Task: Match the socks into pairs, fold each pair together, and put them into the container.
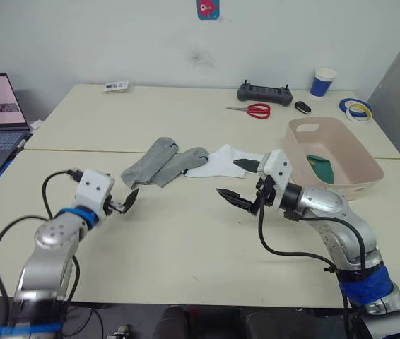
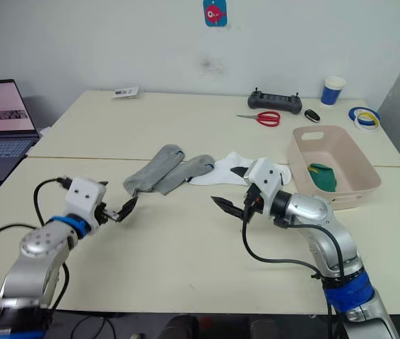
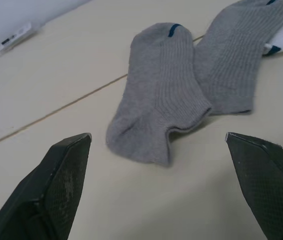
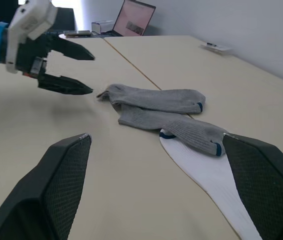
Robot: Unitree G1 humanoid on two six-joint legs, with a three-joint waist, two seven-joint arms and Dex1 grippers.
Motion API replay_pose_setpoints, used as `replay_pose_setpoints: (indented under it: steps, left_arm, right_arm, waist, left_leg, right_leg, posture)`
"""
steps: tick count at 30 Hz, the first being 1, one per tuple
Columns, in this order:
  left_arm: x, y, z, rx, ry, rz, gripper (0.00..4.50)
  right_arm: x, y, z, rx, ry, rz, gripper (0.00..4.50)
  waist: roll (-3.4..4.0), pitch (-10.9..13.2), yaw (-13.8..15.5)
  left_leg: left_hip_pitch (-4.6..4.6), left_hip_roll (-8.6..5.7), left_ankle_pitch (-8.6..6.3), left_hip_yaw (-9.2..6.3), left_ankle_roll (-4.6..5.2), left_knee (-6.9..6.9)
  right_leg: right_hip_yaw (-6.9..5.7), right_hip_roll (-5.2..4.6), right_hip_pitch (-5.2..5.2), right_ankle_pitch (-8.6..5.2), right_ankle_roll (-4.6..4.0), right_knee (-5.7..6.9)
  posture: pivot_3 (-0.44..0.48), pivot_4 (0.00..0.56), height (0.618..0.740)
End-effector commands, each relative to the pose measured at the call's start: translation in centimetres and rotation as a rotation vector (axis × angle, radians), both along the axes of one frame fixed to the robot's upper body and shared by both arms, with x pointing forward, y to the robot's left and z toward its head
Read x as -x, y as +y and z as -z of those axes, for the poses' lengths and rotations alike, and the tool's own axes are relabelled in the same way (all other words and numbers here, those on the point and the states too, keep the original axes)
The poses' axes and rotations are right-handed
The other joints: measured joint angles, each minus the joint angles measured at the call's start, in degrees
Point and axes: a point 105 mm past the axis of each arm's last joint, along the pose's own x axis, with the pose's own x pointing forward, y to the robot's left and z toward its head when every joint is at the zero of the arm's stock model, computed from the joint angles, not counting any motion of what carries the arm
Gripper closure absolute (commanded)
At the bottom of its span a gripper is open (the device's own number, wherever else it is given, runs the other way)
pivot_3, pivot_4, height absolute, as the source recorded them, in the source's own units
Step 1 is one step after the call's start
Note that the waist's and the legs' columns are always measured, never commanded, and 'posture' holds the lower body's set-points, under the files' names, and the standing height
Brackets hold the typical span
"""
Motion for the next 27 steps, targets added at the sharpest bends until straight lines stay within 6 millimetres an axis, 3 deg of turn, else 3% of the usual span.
replay_pose_setpoints:
  steps: [1,7,10,21,22,27]
  left_arm:
    - [-1.6,-0.8,0.6,-0.036,0.023,0.071,0.00]
    - [-3.9,-1.0,1.1,-0.098,0.024,0.070,0.00]
    - [-4.0,-1.7,0.8,-0.077,-0.004,0.097,0.61]
    - [-3.2,-1.6,0.3,-0.069,-0.027,0.108,4.24]
    - [-3.0,-1.4,0.2,-0.068,-0.028,0.106,4.46]
    - [-2.2,-0.9,-0.5,-0.047,-0.034,0.092,4.46]
  right_arm:
    - [0.3,0.1,-1.4,-0.006,-0.066,0.004,0.03]
    - [0.3,-0.4,-1.5,-0.003,-0.069,0.038,0.03]
    - [0.4,-0.6,-1.4,0.000,-0.067,0.050,0.00]
    - [0.4,-0.7,-1.3,0.004,-0.058,0.058,0.00]
    - [0.4,-0.7,-1.3,0.004,-0.057,0.057,0.00]
    - [0.3,-0.4,-1.2,0.001,-0.050,0.046,0.00]
  waist:
    - [0.00,0.0,0.0]
    - [-0.02,0.0,-0.1]
    - [-0.02,0.0,-0.1]
    - [-0.02,0.0,-0.1]
    - [-0.02,0.0,-0.1]
    - [-0.02,0.0,0.0]
  left_leg:
    - [-0.03,-0.01,0.00,0.01,0.00,0.00]
    - [-0.04,0.04,0.00,-0.04,0.01,-0.13]
    - [-0.04,0.05,0.00,-0.09,0.01,-0.19]
    - [-0.03,0.04,0.00,-0.07,0.00,-0.19]
    - [-0.03,0.04,0.00,-0.07,0.00,-0.19]
    - [-0.03,0.06,0.00,-0.09,0.00,-0.19]
  right_leg:
    - [0.01,-0.02,-0.01,0.00,0.00,-0.04]
    - [-0.05,0.00,-0.08,0.05,-0.07,0.01]
    - [-0.09,0.00,-0.09,0.05,-0.07,0.02]
    - [-0.07,0.00,-0.08,0.02,-0.03,0.04]
    - [-0.07,-0.01,-0.08,0.03,-0.03,0.04]
    - [-0.07,-0.01,-0.08,0.02,-0.03,0.04]
  posture:
    - [0.000,0.150,0.740]
    - [0.000,0.150,0.740]
    - [0.000,0.150,0.740]
    - [0.000,0.150,0.740]
    - [0.000,0.150,0.740]
    - [0.000,0.150,0.740]
